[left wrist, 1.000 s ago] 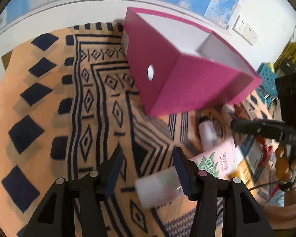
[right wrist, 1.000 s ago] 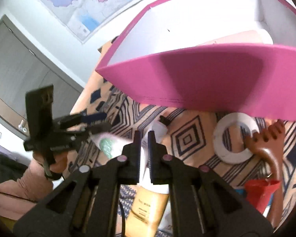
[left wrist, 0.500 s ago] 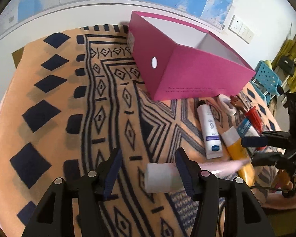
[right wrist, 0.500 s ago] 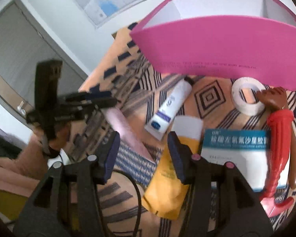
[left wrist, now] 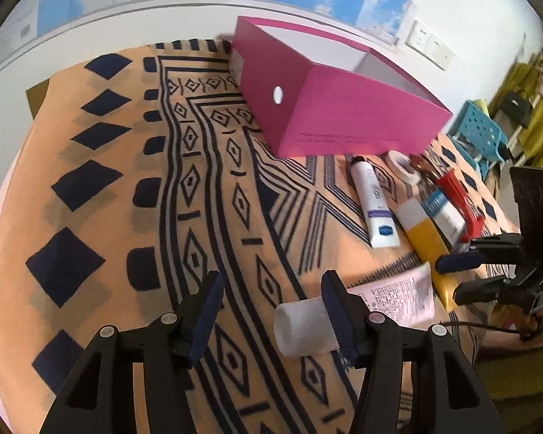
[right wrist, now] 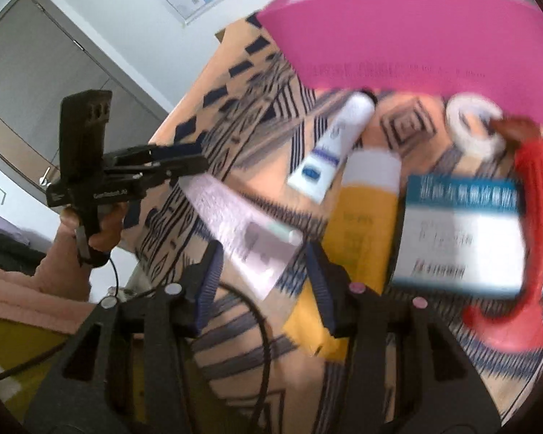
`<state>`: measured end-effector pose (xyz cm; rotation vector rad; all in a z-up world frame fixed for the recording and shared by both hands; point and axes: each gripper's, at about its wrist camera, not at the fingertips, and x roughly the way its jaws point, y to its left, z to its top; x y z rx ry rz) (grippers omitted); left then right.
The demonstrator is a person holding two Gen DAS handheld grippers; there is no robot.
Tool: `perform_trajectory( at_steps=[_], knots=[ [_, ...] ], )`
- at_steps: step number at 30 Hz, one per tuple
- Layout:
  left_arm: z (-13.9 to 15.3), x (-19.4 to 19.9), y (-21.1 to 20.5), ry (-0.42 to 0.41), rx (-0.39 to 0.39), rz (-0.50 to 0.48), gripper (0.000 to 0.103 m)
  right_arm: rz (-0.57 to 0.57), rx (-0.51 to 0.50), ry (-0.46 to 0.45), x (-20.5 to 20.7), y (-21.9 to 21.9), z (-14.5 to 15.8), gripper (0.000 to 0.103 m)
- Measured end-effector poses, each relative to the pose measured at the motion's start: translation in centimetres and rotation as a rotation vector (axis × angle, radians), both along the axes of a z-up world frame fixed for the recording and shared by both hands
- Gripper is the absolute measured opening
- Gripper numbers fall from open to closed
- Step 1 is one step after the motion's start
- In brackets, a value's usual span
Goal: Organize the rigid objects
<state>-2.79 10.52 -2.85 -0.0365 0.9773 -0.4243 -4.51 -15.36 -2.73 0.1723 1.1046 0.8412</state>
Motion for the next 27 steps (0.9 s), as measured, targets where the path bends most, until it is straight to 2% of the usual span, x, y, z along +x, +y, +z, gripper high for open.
perform_trajectory(
  at_steps=[5, 15, 23, 27],
  knots=[
    [0.3, -1.1, -0.6, -0.004, -0.002, -0.042, 0.057, -0.004, -0.02, 0.075, -0.8, 1.3, -1.4, 0.05],
    [-0.3, -2.6, -1.2, 0.042, 0.004, -0.076, 0.055, -0.102, 0.053, 0.077, 0.7, 2.0, -1.5, 0.05],
    [-0.2, -2.5, -1.3, 0.048, 0.019, -0.025, 0.052, -0.127, 0.048, 0.064, 1.1, 2.2, -1.6, 0.047],
    [0.7, -2.4, -2.1, 0.02, 0.035, -0.009, 0.052, -0.147, 0.042, 0.037, 1.2, 1.7, -0.8, 0.047]
  ],
)
